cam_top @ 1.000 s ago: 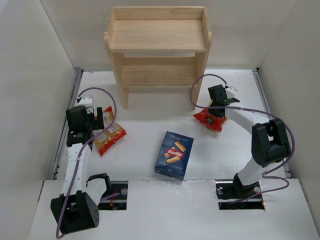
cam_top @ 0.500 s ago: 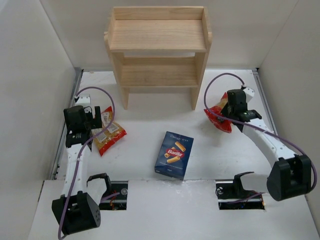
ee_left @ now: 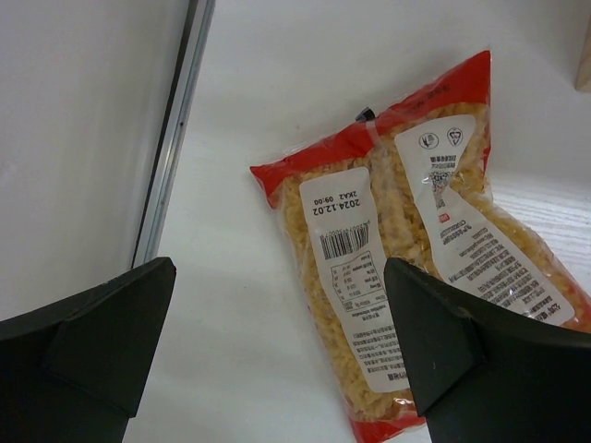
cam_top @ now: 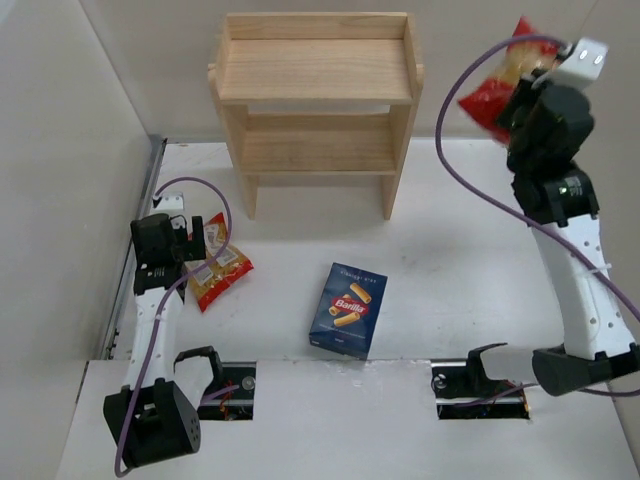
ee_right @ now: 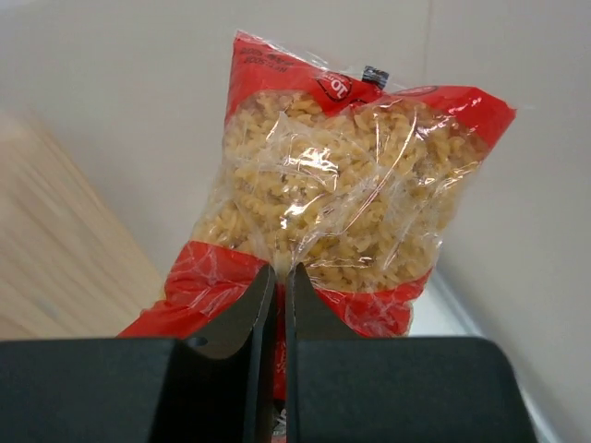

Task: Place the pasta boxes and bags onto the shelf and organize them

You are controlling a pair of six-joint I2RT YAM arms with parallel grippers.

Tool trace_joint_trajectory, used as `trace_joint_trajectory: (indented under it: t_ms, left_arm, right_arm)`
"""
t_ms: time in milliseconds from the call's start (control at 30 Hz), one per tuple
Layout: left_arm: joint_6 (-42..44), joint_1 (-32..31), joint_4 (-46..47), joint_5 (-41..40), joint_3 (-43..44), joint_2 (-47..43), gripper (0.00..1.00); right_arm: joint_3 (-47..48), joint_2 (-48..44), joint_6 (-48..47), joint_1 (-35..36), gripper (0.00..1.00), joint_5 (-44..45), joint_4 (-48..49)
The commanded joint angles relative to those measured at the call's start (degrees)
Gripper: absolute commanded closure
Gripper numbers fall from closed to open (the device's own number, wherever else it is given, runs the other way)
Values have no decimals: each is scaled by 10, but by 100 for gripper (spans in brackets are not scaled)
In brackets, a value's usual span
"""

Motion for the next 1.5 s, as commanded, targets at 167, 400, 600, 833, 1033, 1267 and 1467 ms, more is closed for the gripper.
trace_joint_trajectory:
  t_ms: [167, 400, 600, 833, 1033, 1267, 1467]
  left_arm:
    - [-11, -5, 21, -17, -7, -12, 0]
    - [-73, -12, -2, -29, 1, -32, 0]
    - [-186, 35, -43, -25, 31, -16, 0]
    - [-207, 23, -74, -18, 40, 46, 1]
    - [-217, -31, -85, -13, 80, 76, 0]
    - [-234, -94, -87, -29, 85, 128, 0]
    - [-226, -66, -133, -64, 116, 194, 0]
  right_arm:
    - [426, 192, -193, 135, 100, -72, 308]
    - [538, 338, -177, 216, 100, -148, 295]
    - [451, 340, -126, 238, 100, -146, 256]
    - [396, 342, -94, 244, 80, -156, 212]
    - [422, 336, -112, 246, 0, -134, 220]
    - [340, 230, -255, 315, 0, -109, 348]
    - [183, 116, -312, 364, 0, -93, 449]
